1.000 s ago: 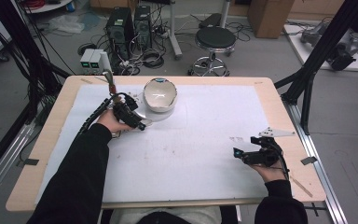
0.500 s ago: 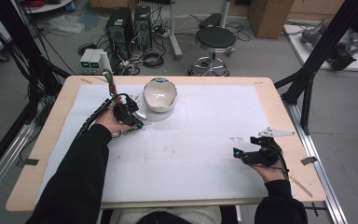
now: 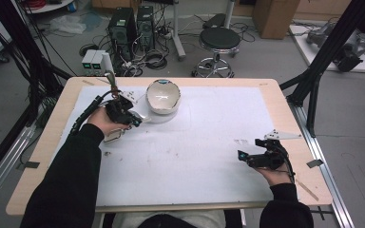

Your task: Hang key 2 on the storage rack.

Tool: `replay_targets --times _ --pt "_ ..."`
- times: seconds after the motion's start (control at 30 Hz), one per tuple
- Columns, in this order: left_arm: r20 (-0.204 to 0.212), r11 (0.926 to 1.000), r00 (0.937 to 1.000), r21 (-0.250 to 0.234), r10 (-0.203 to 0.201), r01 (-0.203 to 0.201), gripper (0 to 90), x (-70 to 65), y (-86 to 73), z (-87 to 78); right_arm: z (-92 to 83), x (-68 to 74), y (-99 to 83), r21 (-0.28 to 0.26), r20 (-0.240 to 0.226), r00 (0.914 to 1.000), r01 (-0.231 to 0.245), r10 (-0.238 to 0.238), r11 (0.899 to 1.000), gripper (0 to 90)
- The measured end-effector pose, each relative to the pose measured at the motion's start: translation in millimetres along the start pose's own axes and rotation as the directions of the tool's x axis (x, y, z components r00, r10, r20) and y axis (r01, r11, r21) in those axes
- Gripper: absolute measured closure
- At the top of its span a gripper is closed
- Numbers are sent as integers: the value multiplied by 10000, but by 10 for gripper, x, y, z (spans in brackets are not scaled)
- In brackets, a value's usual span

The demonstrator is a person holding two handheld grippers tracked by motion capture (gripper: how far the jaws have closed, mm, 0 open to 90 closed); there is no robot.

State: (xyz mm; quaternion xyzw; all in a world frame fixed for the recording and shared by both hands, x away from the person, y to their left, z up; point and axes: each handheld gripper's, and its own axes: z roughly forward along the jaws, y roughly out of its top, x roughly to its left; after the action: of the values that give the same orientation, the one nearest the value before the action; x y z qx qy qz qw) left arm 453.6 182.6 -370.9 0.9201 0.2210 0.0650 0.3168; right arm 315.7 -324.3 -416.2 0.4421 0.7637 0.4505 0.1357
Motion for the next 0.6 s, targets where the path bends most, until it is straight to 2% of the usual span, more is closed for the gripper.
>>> replay_targets --times 0.1,0.27,0.37,0.5,0.6 --pt "-253 9982 9995 -567 -197 183 865 -3 -1 -202 -7 3 0 -24 -30 10000 -23 23 10000 6" --pt "-398 9909 9985 -1305 -384 330 865 -15 -43 -523 -10 6 -5 -49 -16 10000 -34 34 10000 6" --pt "-414 9844 9981 -1723 -446 369 865 -11 -80 -691 -8 5 -9 -29 1 10000 -34 34 10000 6" --pt "-485 9694 9970 -2408 -608 475 865 -6 -132 -891 -5 0 -14 -46 46 10000 -50 50 10000 6" --pt "-672 9635 9948 -2618 -764 563 865 28 -182 -1022 2 0 -8 -54 50 9999 -106 106 9999 6"
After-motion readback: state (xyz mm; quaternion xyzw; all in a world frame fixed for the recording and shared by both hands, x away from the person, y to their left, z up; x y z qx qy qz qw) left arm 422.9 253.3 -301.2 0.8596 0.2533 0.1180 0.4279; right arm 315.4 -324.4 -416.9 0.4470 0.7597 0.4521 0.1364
